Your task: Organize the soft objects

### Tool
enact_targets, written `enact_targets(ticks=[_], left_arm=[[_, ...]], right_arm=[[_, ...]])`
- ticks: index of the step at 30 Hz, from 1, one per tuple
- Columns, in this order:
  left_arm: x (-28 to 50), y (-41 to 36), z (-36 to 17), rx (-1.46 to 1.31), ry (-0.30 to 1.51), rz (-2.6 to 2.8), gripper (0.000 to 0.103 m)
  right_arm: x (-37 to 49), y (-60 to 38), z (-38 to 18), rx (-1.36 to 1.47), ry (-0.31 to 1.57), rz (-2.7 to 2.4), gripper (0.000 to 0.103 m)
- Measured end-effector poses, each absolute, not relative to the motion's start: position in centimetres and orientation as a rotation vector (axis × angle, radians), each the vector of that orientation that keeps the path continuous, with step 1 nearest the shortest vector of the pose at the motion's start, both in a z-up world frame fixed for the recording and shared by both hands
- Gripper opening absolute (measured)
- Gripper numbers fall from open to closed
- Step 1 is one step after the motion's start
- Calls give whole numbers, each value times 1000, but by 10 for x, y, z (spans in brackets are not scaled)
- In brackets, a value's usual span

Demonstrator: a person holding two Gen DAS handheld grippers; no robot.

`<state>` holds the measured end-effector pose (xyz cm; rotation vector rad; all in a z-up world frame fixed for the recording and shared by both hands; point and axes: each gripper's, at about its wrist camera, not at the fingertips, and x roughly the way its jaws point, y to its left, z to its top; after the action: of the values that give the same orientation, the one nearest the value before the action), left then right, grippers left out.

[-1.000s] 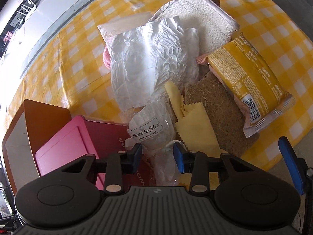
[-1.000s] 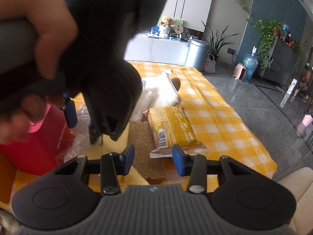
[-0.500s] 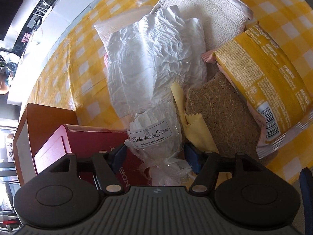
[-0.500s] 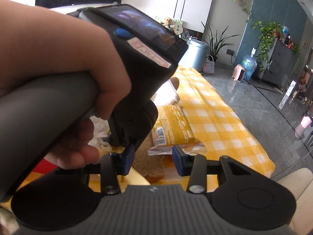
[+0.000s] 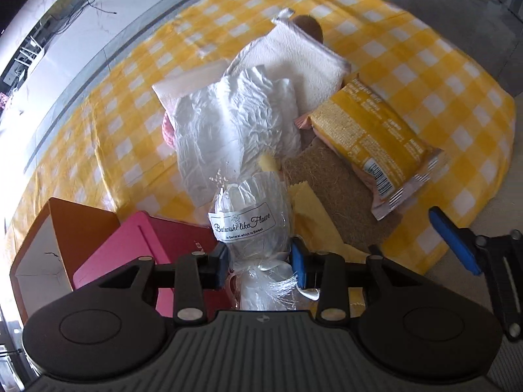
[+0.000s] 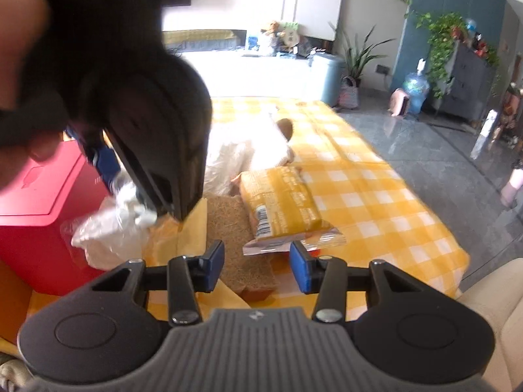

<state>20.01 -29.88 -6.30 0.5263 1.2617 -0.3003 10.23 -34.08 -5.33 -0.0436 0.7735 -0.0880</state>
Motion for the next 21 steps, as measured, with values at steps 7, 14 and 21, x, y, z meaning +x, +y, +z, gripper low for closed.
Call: enact_targets(ticks=[7, 14, 21], left_arm=[[184, -277, -23, 550, 1105, -294, 44], [162, -251, 9, 540, 986, -312, 44], [150, -222, 22, 438, 968, -346, 44]], right_arm=[[110, -302, -69, -262, 853, 51, 90], [115, -241, -103, -670, 922, 207, 80], [116, -260, -91, -556, 946, 157, 61]])
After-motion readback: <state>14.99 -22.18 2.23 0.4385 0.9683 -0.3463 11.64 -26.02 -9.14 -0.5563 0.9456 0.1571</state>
